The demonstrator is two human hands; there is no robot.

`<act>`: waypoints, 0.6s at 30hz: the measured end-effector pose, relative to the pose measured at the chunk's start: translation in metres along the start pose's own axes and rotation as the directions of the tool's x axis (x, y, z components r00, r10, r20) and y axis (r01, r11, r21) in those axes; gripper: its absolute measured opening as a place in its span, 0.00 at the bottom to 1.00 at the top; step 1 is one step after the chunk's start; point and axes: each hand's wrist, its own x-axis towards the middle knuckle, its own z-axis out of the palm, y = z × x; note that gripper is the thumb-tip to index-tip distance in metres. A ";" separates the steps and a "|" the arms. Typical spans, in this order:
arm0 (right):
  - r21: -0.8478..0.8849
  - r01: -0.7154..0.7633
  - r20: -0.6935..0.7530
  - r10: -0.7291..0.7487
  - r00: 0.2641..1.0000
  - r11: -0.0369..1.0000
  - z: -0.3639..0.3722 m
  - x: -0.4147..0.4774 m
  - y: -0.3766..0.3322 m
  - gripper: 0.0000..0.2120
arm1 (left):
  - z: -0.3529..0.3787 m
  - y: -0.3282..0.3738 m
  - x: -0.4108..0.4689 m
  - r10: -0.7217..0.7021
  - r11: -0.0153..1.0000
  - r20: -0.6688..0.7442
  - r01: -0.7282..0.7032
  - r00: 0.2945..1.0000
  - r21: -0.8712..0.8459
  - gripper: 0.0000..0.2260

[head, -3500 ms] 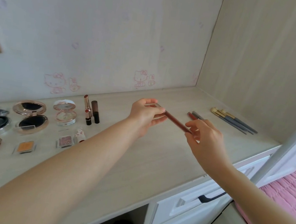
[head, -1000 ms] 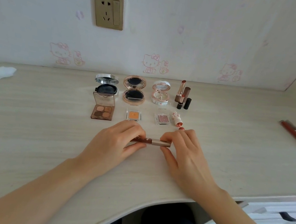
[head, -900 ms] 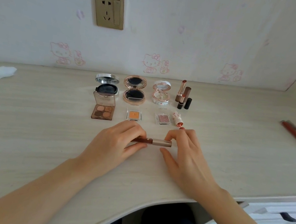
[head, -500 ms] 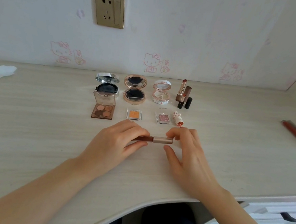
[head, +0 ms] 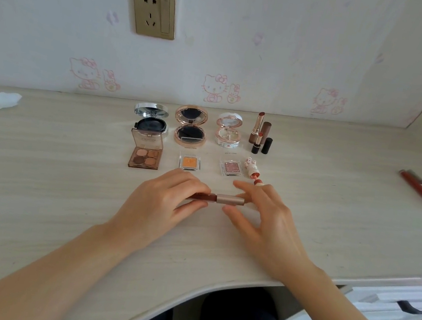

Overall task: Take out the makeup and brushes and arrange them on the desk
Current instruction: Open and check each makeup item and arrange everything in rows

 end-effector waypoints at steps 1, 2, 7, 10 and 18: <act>-0.019 0.025 -0.010 -0.025 1.000 1.000 0.000 0.000 0.000 0.20 | 0.000 0.000 0.000 0.002 1.000 0.001 -0.002 1.000 0.000 0.11; -0.032 0.061 -0.021 -0.062 0.998 0.998 0.000 0.000 0.000 0.18 | 0.000 0.000 0.000 0.001 1.000 0.002 -0.001 1.000 -0.002 0.11; 0.031 0.007 -0.009 -0.006 1.000 0.999 -0.002 -0.001 0.000 0.13 | -0.001 0.000 0.001 0.000 1.000 -0.017 0.000 1.000 0.001 0.11; 0.041 -0.047 0.016 0.047 0.999 0.998 -0.002 -0.001 -0.001 0.21 | -0.002 0.001 0.001 0.002 1.000 -0.019 -0.002 1.000 0.005 0.11; 0.128 -0.023 -0.075 0.033 0.997 0.991 -0.003 0.000 -0.001 0.06 | -0.002 -0.002 0.000 -0.077 0.996 -0.006 0.076 0.997 -0.049 0.11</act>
